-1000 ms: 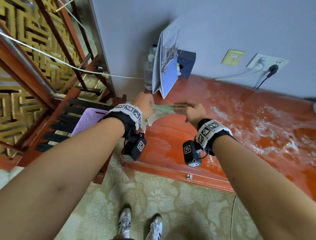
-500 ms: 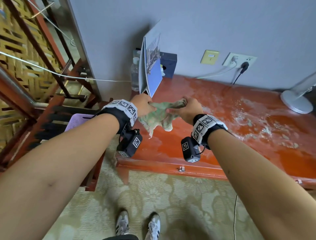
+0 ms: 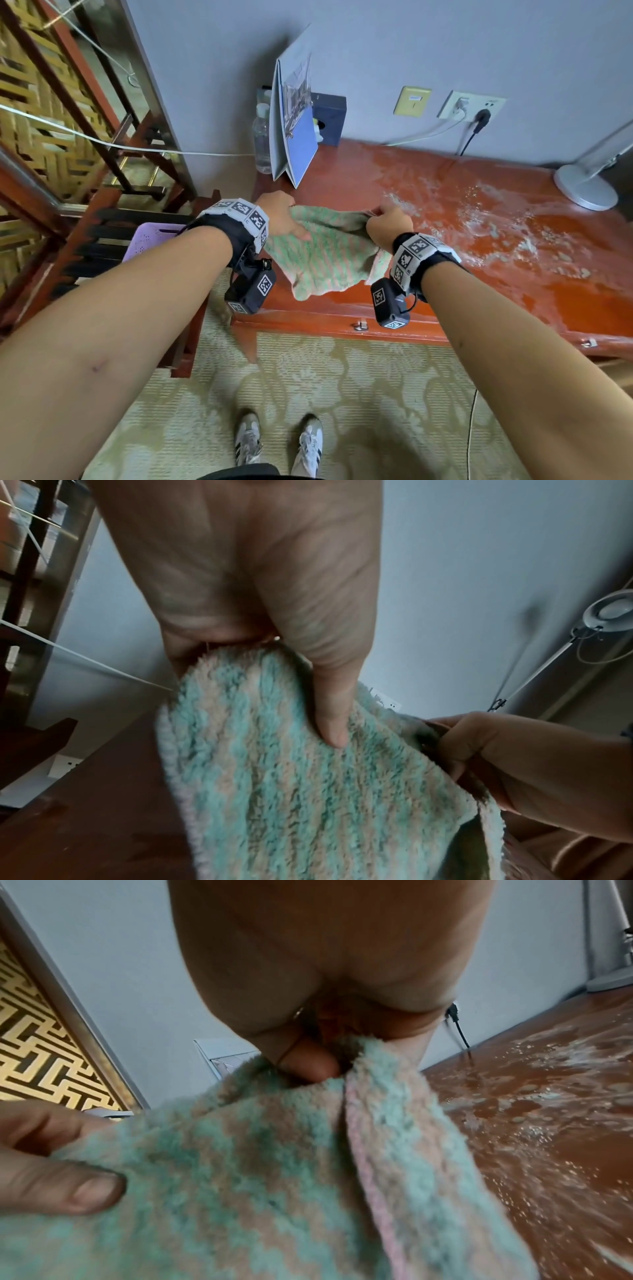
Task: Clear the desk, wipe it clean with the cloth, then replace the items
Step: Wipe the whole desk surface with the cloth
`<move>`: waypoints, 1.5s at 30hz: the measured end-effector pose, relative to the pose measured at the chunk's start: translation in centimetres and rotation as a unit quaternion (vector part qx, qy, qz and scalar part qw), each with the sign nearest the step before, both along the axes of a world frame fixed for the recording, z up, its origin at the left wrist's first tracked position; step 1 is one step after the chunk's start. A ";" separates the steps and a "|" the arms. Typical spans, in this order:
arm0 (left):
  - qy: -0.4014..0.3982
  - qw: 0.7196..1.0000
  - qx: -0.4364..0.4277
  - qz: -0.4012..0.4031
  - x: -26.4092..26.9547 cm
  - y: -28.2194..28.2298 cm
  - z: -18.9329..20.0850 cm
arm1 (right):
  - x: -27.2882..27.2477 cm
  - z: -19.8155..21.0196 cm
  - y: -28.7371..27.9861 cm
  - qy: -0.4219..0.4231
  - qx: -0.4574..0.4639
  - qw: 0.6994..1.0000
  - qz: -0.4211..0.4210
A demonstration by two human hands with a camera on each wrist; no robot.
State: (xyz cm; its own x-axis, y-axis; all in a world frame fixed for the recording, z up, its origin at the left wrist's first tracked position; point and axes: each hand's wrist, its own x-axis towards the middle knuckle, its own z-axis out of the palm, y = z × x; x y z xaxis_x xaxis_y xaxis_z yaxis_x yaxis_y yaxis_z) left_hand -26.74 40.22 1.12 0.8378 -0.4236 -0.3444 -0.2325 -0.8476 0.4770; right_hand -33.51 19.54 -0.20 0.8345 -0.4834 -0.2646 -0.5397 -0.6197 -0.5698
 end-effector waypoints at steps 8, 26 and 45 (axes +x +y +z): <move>-0.010 0.986 0.056 0.158 0.2 1.3 -4.8 | -0.2 -5.6 0.1 0.033 -0.010 0.997 -0.069; 0.161 0.921 -0.012 0.355 -0.1 6.6 -15.9 | 1.2 -18.7 8.9 0.131 -0.148 0.971 0.138; 0.121 0.919 0.023 0.374 1.1 3.6 -15.1 | -2.2 -18.6 11.6 0.061 -0.209 0.890 0.402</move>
